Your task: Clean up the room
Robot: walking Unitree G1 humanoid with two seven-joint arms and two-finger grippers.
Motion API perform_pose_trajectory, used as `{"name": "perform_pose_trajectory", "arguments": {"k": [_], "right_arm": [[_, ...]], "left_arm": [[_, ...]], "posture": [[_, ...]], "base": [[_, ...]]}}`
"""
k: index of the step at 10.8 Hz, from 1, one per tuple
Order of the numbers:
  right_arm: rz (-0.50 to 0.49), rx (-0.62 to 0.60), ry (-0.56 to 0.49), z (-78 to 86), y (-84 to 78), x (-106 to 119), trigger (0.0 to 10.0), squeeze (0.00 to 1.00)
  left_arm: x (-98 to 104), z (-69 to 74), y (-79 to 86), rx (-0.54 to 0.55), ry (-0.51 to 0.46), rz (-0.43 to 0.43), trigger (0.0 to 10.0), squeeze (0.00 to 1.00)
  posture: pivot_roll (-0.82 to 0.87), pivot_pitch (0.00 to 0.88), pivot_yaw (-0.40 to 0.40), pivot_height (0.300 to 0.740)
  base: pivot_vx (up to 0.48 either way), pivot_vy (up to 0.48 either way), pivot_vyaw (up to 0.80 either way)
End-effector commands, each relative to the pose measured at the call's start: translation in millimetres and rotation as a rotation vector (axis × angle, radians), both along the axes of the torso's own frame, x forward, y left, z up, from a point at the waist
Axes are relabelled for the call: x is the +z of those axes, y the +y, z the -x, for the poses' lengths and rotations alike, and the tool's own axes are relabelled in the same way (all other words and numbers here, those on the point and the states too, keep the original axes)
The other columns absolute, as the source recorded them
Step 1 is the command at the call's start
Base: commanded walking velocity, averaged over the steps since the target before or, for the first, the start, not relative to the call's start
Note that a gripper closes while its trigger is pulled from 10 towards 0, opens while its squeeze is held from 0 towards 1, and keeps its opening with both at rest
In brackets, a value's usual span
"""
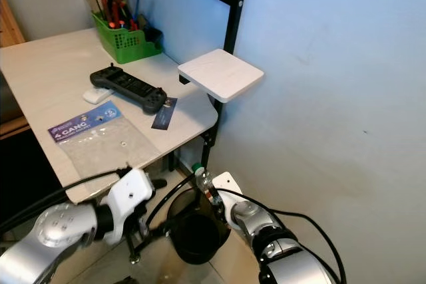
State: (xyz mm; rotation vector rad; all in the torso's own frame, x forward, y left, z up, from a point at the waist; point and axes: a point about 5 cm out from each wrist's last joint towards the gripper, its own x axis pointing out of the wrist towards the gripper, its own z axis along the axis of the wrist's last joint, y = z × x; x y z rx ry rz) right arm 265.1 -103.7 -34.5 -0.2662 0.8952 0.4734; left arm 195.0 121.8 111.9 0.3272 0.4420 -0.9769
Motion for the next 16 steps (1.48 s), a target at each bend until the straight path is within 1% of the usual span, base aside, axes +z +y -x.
{"name": "perform_pose_trajectory", "arguments": {"k": [1, 3, 5, 6, 7, 8, 11, 14, 16], "right_arm": [[-0.036, -0.048, -0.001, -0.3, 1.0, 0.1, 10.0, 0.0], [-0.081, -0.081, -0.008, 2.3, 9.7, -0.9, 10.0, 0.0], [-0.1, -0.097, -0.005, 4.7, 17.0, -1.9, 10.0, 0.0], [-0.131, -0.109, 0.005, 6.5, 23.8, -2.1, 10.0, 0.0], [-0.146, -0.109, 0.011, 7.6, 28.1, -2.1, 10.0, 0.13], [-0.168, -0.109, 0.022, 9.4, 34.8, -2.1, 10.0, 1.0], [-0.217, -0.121, 0.063, 13.2, 42.6, -2.9, 10.0, 1.0], [-0.241, -0.134, 0.099, 18.1, 43.0, -6.2, 10.0, 1.0], [-0.243, -0.145, 0.105, 18.4, 41.2, -6.8, 10.0, 1.0]], "left_arm": [[3.6, 4.5, -2.2, -0.004, -0.006, 0.002, 10.0, 0.0], [4.9, 12.5, -3.1, -0.006, 0.004, 0.002, 10.0, 0.0], [4.2, 16.2, -4.5, -0.005, 0.014, -0.002, 10.0, 0.0], [4.2, 18.1, -5.0, -0.003, 0.018, -0.003, 10.0, 0.0], [4.2, 19.1, -5.0, -0.001, 0.021, -0.005, 10.0, 0.0], [3.5, 20.1, -4.0, 0.002, 0.028, -0.012, 10.0, 0.0], [2.7, 20.6, -3.0, 0.004, 0.032, -0.022, 10.0, 0.0], [2.8, 21.1, -3.0, 0.007, 0.033, -0.024, 10.0, 0.0], [2.2, 20.6, -2.4, 0.009, 0.034, -0.025, 10.0, 0.0]], "posture": [[0.14, 0.029, -0.103, 0.74], [0.14, 0.05, -0.099, 0.74], [0.14, 0.055, -0.102, 0.74], [0.14, 0.054, -0.108, 0.74], [0.14, 0.055, -0.11, 0.74], [0.15, 0.055, -0.113, 0.74], [0.15, 0.054, -0.115, 0.74], [0.15, 0.053, -0.118, 0.74], [0.15, 0.049, -0.117, 0.74]], "base": [[0.0, 0.0, 0.0], [0.0, 0.0, 0.0], [0.0, 0.0, 0.0], [0.0, 0.0, 0.0], [0.0, 0.0, 0.0], [0.0, 0.0, 0.0], [0.0, 0.0, 0.0], [0.0, 0.0, 0.0], [0.0, 0.0, 0.0]]}}
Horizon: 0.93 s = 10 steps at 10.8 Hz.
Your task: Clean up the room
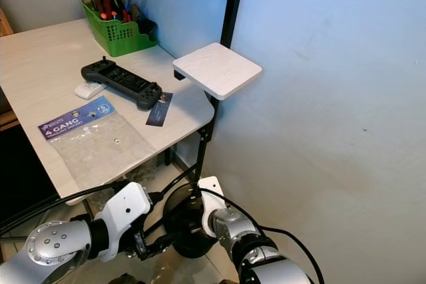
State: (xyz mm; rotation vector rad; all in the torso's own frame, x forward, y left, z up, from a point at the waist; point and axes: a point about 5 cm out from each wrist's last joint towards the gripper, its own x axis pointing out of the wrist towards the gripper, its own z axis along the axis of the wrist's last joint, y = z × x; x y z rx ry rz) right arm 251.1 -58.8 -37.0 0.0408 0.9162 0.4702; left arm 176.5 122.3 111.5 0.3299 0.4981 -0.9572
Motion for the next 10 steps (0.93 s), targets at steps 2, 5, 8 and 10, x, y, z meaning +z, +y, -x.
{"name": "perform_pose_trajectory", "arguments": {"k": [2, 5, 8, 10], "right_arm": [[-0.001, -0.035, 0.011, -1.0, -9.6, -1.5, 10.0, 0.0], [-0.057, -0.096, -0.073, -18.9, -23.6, 11.4, 10.0, 0.0], [-0.114, -0.332, -0.348, -35.0, -91.4, 53.4, 10.0, 0.0], [-0.066, -0.473, -0.479, -28.3, -120.7, 83.1, 10.0, 0.0]], "left_arm": [[1.5, -0.2, -3.0, -0.011, -0.009, 0.003, 10.0, 0.0], [3.9, -8.3, -4.4, 0.04, -0.042, 0.039, 10.0, 0.0], [17.6, -37.7, -5.5, 0.288, -0.216, 0.131, 10.0, 0.0], [21.0, -51.1, 0.9, 0.431, -0.284, 0.144, 10.0, 0.0]], "posture": [[0.15, 0.04, -0.117, 0.74], [0.14, 0.0, -0.111, 0.74], [0.09, 0.0, -0.075, 0.74], [0.05, 0.0, -0.037, 0.74]], "base": [[0.0, 0.0, 0.0], [0.0, 0.0, 0.0], [0.0, 0.0, 0.0], [0.0, 0.0, -0.8]]}}
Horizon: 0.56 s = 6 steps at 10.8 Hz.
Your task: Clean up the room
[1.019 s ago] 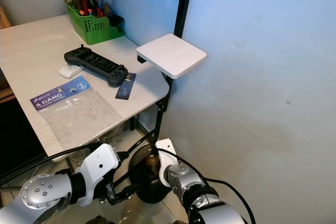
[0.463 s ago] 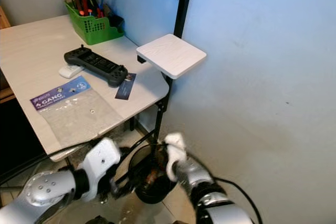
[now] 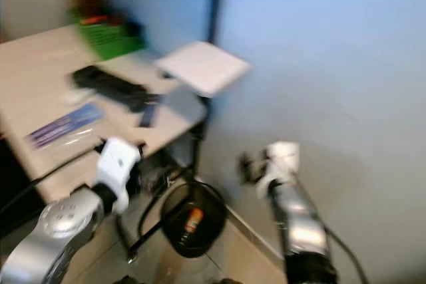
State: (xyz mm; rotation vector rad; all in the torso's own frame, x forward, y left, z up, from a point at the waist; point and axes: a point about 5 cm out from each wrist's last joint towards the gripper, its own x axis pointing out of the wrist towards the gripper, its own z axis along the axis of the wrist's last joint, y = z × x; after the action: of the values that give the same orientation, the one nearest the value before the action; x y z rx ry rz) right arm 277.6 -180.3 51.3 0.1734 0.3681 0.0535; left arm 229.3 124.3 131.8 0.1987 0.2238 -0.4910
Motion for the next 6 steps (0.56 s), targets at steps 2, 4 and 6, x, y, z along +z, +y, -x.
{"name": "perform_pose_trajectory", "arguments": {"k": [2, 4, 6], "right_arm": [[0.023, -0.07, -0.026, 11.4, -10.6, 12.6, 10.0, 0.0], [0.094, -0.127, 0.013, 36.8, -13.4, 12.2, 10.0, 0.0], [0.113, -0.139, 0.02, 51.6, -13.3, 12.4, 10.0, 0.0]], "left_arm": [[-7.2, -7.0, 12.8, 0.124, -0.022, -0.047, 10.0, 0.0], [-15.8, -9.7, 25.2, 0.232, -0.017, -0.091, 10.0, 0.0], [-17.2, -9.0, 21.1, 0.215, -0.002, -0.044, 10.0, 0.0]], "posture": [[0.02, 0.0, -0.015, 0.74], [0.0, 0.0, 0.013, 0.74], [0.01, 0.0, 0.018, 0.74]], "base": [[0.0, 0.0, -0.8], [0.0, 0.0, -0.78], [0.0, 0.0, -0.76]]}}
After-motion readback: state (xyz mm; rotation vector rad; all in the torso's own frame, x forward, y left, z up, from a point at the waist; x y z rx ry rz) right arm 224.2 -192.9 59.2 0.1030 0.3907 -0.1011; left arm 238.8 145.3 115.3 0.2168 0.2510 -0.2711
